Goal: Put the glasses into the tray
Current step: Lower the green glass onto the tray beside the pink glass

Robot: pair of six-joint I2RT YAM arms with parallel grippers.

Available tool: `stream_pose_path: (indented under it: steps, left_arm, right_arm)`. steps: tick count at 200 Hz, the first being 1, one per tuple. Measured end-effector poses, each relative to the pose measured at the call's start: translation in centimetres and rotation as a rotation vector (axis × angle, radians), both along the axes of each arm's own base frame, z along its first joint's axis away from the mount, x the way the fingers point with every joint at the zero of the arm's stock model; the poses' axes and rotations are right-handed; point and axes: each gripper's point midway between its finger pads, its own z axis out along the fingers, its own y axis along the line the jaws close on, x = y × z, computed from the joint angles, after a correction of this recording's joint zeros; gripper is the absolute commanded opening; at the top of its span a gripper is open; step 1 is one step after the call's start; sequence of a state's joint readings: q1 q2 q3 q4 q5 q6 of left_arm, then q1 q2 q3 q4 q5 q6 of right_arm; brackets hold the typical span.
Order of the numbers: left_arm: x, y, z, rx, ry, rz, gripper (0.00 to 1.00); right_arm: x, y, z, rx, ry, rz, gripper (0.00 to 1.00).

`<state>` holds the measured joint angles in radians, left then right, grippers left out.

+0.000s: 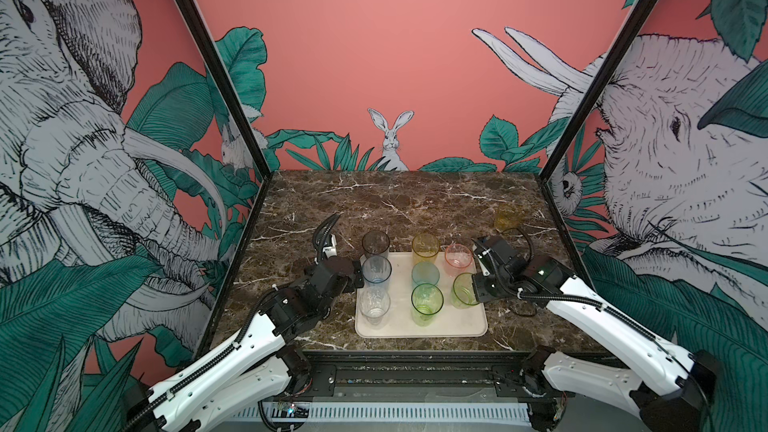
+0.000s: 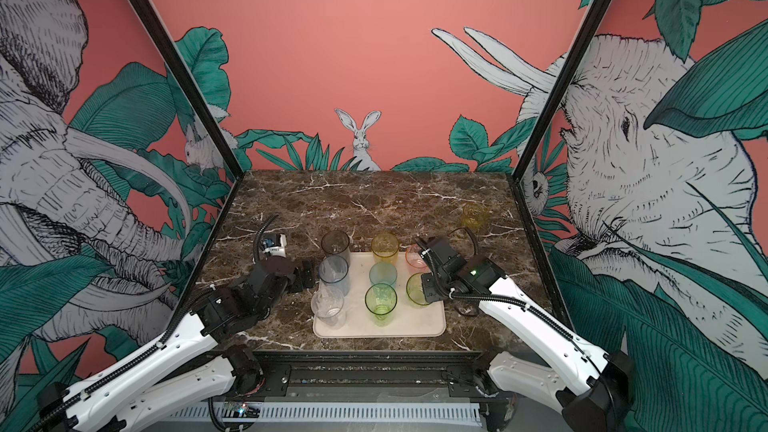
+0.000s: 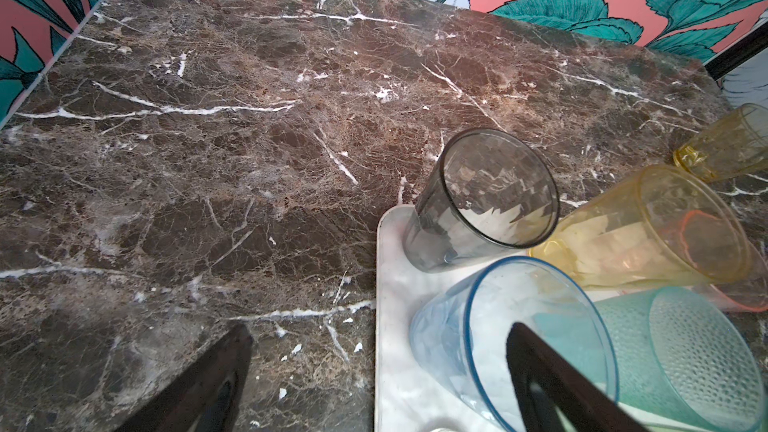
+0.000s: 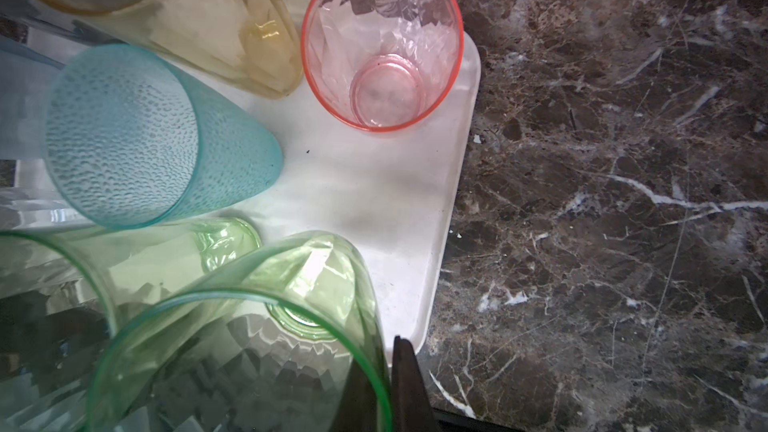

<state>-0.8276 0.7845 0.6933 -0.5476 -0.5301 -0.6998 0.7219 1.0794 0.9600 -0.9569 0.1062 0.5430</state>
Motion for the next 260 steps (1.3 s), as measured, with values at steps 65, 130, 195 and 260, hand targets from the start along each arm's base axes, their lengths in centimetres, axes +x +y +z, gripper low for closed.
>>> stream_pose_path:
  steps: [65,130,195,260]
  left_arm:
    - [0.1,-0.1,-0.2,0.001,0.007,0.004,0.97]
    - [0.5,-0.5,-0.7,0.011,0.017,0.004,0.97]
    - [0.6,-0.6,-0.8,0.014,0.019,0.005,0.97]
    - [0.7,-0.8,-1.1,0.020,0.024,0.005,0.97]
  right_arm:
    - [0.9,0.6,-4.3,-0.057,0.038,0.010,0.00]
    - [2.1,0.9,-5.8,-0.092,0.033,0.010,0.00]
    - [3.1,0.5,-6.0,-0.091,0.026,-0.013,0.00]
    - [4.2,-0.3,-6.3,-0.083,0.028,-0.054,0.00]
